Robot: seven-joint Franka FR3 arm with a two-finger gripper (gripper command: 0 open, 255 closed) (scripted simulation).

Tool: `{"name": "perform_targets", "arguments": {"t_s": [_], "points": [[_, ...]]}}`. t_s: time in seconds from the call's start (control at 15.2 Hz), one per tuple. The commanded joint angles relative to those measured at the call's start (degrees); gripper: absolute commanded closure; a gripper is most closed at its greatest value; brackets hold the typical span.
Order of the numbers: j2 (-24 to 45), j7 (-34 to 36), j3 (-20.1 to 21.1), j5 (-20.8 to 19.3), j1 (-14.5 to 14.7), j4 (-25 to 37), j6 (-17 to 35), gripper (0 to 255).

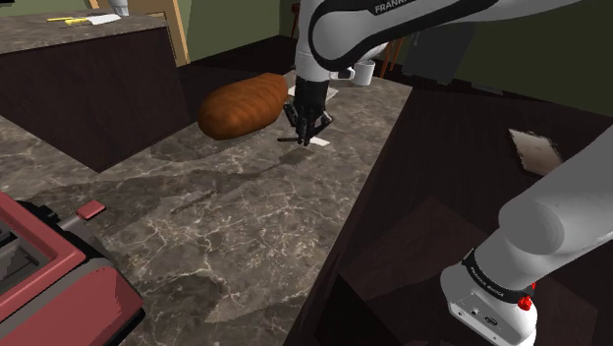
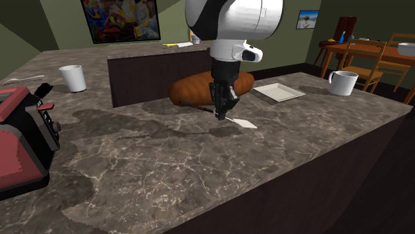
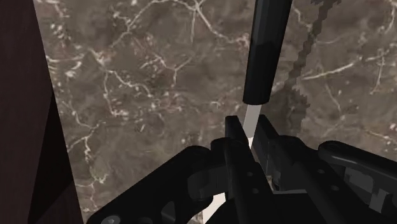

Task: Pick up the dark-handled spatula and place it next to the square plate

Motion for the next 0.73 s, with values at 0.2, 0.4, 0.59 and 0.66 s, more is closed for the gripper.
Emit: {"name": "perform_targets", "arguments": {"t_s": [0.2,0.4,0.59,0.66], "points": [[5.7,-3.3,-2.7,-4.2,-2.6,5.8,-1.6,255],[9.7,-5.0,-4.2,-6.7,-3.7,10.1,-2.9,255],[13.8,-6.7,-5.7,-9.2,-4.5,15.1,-4.5,255],[15.3,-7.2,-6.2,-9.9,-4.7,16.9,-5.1,255]]}}
